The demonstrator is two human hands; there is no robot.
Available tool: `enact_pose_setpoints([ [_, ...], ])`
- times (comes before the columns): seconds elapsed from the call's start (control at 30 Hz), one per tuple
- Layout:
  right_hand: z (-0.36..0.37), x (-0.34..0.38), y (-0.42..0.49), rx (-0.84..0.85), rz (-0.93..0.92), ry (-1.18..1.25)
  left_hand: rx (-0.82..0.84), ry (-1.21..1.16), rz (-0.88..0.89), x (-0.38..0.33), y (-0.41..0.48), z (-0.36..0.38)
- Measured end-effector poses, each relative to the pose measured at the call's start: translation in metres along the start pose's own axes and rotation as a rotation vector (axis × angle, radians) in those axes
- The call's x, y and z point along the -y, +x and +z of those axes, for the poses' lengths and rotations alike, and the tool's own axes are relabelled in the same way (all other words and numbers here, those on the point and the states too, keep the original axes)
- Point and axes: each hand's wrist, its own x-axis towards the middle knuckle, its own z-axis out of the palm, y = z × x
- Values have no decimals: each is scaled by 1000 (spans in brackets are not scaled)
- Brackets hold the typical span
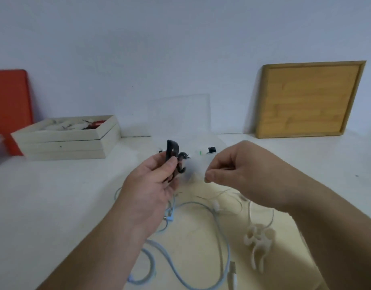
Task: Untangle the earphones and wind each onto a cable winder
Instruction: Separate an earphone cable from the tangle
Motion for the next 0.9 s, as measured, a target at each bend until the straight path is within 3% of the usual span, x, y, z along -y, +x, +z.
enact_pose_setpoints([
  [0.2,13,1,4,120,-116,274,68,-121,31,-7,1,-2],
  [0.5,21,4,5,75,10,553,144,-127,72,-4,-3,3],
  [0.6,21,2,7,-2,32,572,69,123,157,-2,0,-1],
  [0.7,21,1,9,-64,79,484,-123,772,397,1,1,-6],
  [0.73,22,1,9,-73,91,468,-142,874,459,0,0,-6],
  [0.9,23,1,9,-99,128,392,47,776,419,3,-2,-1],
])
